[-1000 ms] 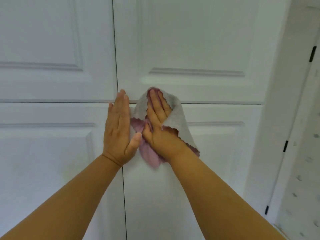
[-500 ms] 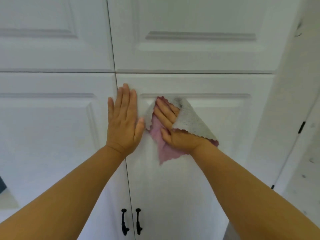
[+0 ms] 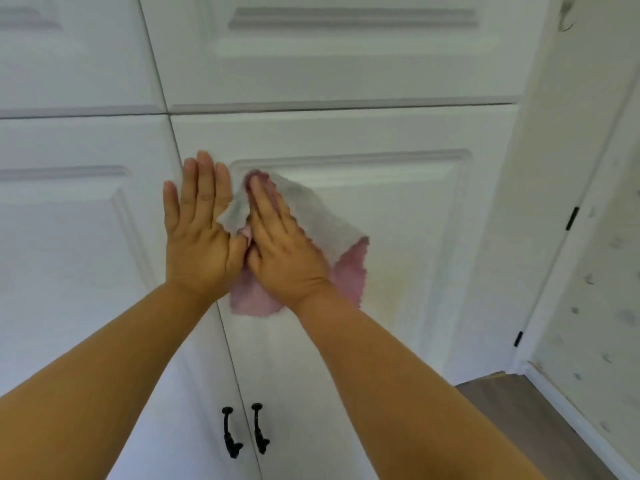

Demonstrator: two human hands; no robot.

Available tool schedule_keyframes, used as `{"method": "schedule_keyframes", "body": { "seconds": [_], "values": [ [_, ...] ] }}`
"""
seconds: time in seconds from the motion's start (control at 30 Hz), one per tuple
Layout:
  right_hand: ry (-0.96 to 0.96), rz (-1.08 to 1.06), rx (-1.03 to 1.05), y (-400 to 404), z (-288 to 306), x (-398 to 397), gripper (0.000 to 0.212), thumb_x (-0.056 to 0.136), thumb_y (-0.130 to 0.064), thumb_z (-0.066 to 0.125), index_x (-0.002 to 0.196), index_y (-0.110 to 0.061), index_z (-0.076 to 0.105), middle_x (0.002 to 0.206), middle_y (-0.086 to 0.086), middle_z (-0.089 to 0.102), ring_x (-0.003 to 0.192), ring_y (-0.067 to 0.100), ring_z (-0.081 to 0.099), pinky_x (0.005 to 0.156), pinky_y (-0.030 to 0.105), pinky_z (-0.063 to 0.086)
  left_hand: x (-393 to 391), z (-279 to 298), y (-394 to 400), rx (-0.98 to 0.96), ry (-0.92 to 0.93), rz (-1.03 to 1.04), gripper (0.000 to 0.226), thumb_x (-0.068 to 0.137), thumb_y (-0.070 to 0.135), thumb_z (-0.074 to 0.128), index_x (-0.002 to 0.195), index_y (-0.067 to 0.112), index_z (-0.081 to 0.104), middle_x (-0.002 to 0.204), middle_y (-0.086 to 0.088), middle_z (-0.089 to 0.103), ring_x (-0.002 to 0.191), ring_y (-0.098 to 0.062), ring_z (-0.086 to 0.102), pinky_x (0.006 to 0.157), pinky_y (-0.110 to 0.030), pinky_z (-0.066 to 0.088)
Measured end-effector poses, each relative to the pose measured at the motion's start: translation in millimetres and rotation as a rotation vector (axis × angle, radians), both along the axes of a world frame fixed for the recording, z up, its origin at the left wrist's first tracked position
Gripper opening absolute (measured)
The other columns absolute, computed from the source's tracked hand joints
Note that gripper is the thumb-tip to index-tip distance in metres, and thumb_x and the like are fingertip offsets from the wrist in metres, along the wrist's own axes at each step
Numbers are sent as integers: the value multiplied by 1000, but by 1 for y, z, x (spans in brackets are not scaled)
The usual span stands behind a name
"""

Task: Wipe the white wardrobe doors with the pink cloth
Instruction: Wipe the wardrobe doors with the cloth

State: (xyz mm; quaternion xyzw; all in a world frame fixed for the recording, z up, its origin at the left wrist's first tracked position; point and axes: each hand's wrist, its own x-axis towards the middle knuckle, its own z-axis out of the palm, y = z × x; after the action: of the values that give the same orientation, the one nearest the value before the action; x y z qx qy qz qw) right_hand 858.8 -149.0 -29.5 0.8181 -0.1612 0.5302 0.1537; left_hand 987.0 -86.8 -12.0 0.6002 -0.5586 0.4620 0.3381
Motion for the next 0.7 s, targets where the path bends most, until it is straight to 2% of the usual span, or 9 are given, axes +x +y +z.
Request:
{"method": "schedule_keyframes", "body": {
  "seconds": [0.1, 0.2, 0.33, 0.4, 0.47, 0.5, 0.57, 0.63, 0.7],
  "values": [
    [155, 207, 150, -9, 9, -26, 63, 98, -15, 60, 153, -1, 34, 162, 14, 29, 153, 16, 16, 125, 26, 4, -2, 0, 2, -9, -9, -14, 73, 92, 30, 31, 156, -1, 12, 163, -24, 11, 152, -22, -8, 123, -45, -8],
    [220, 77, 109, -31, 15, -70, 65, 96, -26, 61, 154, -14, 35, 164, 6, 26, 152, 20, 15, 125, 28, -2, -10, 1, 1, 4, -3, 11, 72, 95, 29, 30, 156, -2, 9, 162, -27, 10, 152, -23, -10, 122, -48, -6],
    [44, -264, 64, -69, 6, -125, 66, 96, -35, 43, 156, -9, 29, 164, 14, 21, 153, 21, 8, 125, 33, -6, -16, 0, 1, 35, 19, 78, 70, 99, 32, 30, 157, 1, 4, 163, -25, 7, 152, -23, -13, 123, -47, -9],
    [-165, -381, 148, -73, -4, -132, 62, 101, -31, 39, 154, -2, 28, 163, 20, 22, 154, 23, 8, 126, 38, 3, -17, -1, 1, 35, 19, 76, 70, 100, 31, 30, 157, 1, 3, 164, -24, 6, 152, -23, -13, 123, -47, -9],
    [-334, -492, 179, -64, -3, -109, 57, 100, -30, 38, 149, -1, 32, 160, 23, 27, 150, 34, 20, 122, 53, 18, -16, 0, 0, 21, 19, 85, 69, 100, 30, 30, 157, 1, 4, 164, -23, 6, 152, -23, -12, 123, -46, -10],
    [-347, -521, 176, -57, -2, -95, 54, 99, -30, 38, 145, -1, 38, 160, 23, 27, 149, 38, 24, 119, 60, 20, -17, 0, -1, 8, 20, 87, 69, 99, 30, 30, 157, 1, 5, 164, -23, 7, 152, -22, -12, 123, -46, -10],
    [-273, -473, 74, -46, -1, -64, 52, 99, -33, 40, 139, -2, 50, 161, 18, 21, 149, 39, 24, 118, 65, 17, -14, -3, -5, -32, 15, 89, 69, 99, 29, 31, 157, 0, 7, 164, -23, 9, 152, -23, -9, 123, -47, -9],
    [-169, -374, -50, -33, -12, -39, 52, 98, -35, 44, 141, -5, 47, 161, 11, 15, 150, 34, 22, 119, 62, 16, -11, -2, -7, -66, 3, 53, 68, 98, 27, 32, 156, -1, 10, 163, -24, 10, 153, -26, -3, 123, -49, -6],
    [-63, -249, -153, -25, -25, -24, 58, 96, -31, 53, 148, -8, 43, 162, 9, 14, 151, 28, 19, 117, 53, 25, -10, -3, -6, -95, -2, -3, 67, 98, 24, 32, 156, -2, 11, 164, -24, 9, 153, -28, 1, 122, -49, -6]
  ]
}}
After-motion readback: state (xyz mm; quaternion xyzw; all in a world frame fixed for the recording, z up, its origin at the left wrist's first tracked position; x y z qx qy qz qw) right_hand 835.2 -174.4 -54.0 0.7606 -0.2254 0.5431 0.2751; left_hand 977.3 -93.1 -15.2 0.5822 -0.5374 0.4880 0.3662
